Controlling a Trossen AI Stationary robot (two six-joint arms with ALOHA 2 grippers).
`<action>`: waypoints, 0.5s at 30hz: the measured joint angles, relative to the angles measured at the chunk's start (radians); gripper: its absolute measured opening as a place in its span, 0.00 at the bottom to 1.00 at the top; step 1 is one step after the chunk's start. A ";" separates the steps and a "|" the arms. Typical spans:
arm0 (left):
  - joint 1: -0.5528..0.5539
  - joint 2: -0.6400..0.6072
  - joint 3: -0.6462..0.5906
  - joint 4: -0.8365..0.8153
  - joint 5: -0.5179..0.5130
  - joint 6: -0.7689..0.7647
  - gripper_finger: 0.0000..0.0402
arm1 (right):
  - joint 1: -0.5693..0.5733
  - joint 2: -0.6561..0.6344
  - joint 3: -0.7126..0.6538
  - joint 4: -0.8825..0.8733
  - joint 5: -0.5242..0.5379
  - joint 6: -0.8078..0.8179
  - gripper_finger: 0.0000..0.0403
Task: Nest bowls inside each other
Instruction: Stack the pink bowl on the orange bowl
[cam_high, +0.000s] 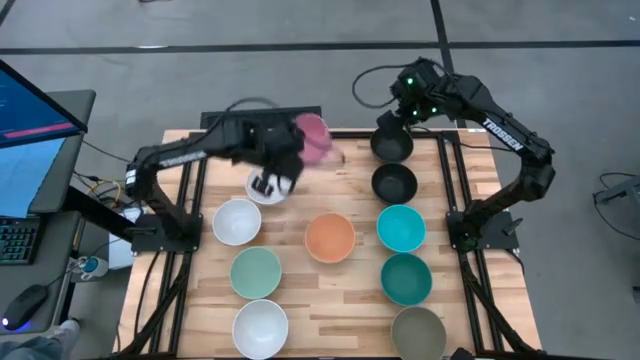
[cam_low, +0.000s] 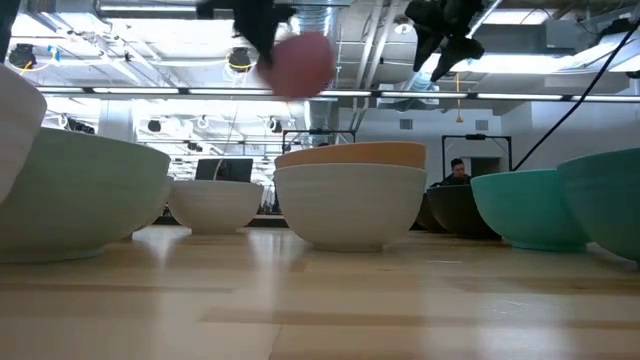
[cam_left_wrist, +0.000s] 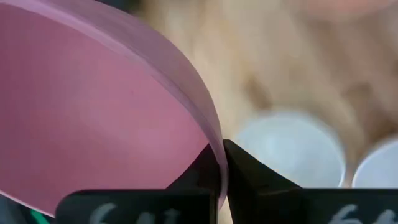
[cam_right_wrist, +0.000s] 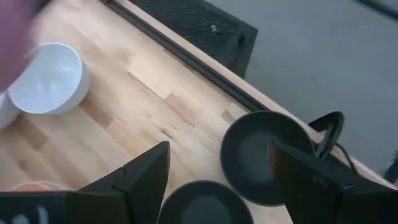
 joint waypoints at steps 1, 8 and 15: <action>-0.049 0.002 0.028 -0.001 0.004 0.015 0.00 | -0.018 0.000 0.000 0.000 -0.033 -0.007 0.73; -0.294 0.058 0.054 -0.070 0.059 -0.018 0.00 | -0.107 0.000 0.000 -0.008 -0.136 -0.018 0.73; -0.411 0.226 0.054 -0.036 0.035 0.045 0.00 | -0.084 0.000 0.000 -0.029 -0.179 -0.010 0.73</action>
